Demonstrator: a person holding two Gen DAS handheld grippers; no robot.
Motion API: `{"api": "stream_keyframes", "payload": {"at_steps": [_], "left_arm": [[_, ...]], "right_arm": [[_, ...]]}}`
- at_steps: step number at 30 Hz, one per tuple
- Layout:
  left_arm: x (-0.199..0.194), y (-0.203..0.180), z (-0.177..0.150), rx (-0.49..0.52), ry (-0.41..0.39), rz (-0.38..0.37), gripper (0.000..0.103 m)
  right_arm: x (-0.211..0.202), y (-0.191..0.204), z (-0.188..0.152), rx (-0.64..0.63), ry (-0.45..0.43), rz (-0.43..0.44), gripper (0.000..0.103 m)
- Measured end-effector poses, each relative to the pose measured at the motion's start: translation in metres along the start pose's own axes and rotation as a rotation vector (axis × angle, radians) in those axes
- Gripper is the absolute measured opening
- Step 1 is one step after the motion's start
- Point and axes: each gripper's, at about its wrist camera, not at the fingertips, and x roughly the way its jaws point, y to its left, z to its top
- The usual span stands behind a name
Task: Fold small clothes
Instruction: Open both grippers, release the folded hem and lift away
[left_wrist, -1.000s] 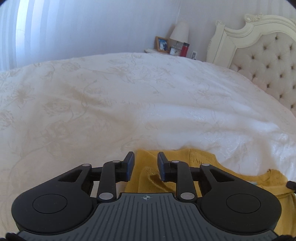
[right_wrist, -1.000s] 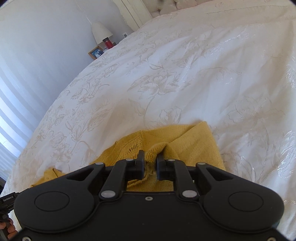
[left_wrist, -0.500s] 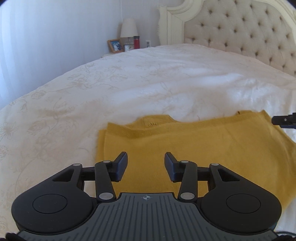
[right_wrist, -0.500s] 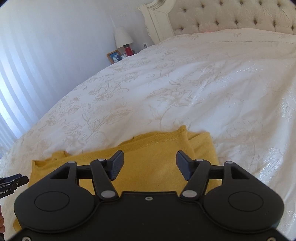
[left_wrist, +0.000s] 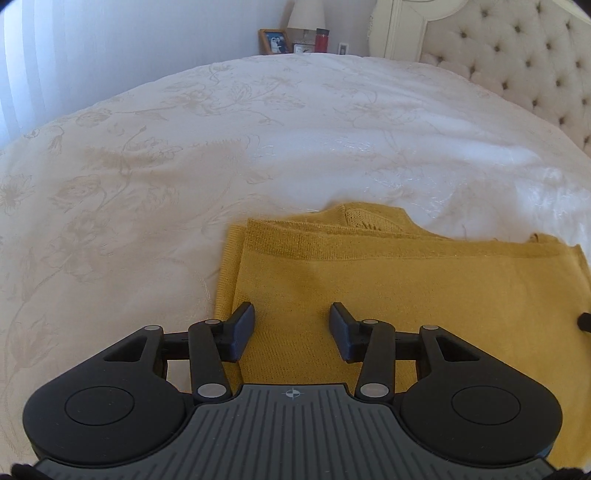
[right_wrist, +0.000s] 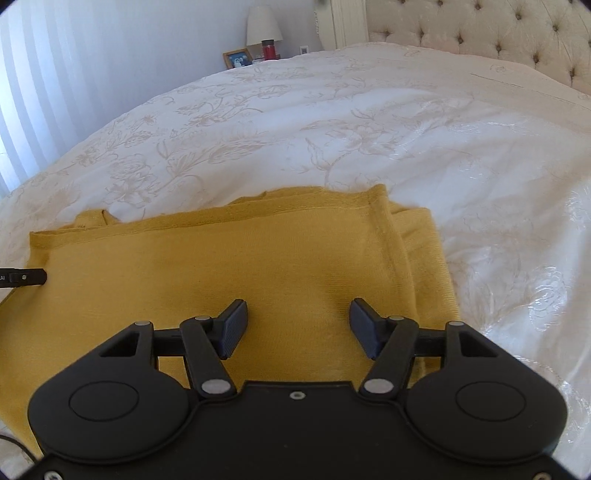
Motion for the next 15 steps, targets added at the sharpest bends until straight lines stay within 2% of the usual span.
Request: {"api": "stream_keyframes", "payload": {"at_steps": [2, 4, 7, 11, 15], "left_arm": [[-0.009, -0.004, -0.003, 0.018, 0.007, 0.023, 0.044], [-0.019, -0.009, -0.007, 0.026, 0.008, 0.042, 0.045], [-0.038, -0.011, -0.019, 0.022, 0.017, 0.0, 0.045], [-0.062, -0.021, -0.041, 0.057, 0.02, -0.035, 0.046], [-0.075, -0.032, -0.07, 0.128, 0.036, -0.026, 0.047]], "right_arm": [[-0.003, -0.013, -0.001, 0.032, 0.007, -0.032, 0.064], [-0.008, -0.026, -0.002, 0.067, 0.01, -0.022, 0.061], [-0.02, -0.033, -0.004, 0.093, 0.003, -0.049, 0.065], [-0.049, -0.028, -0.015, 0.075, -0.03, 0.012, 0.065], [-0.064, -0.017, -0.035, 0.019, -0.001, 0.03, 0.065]]}}
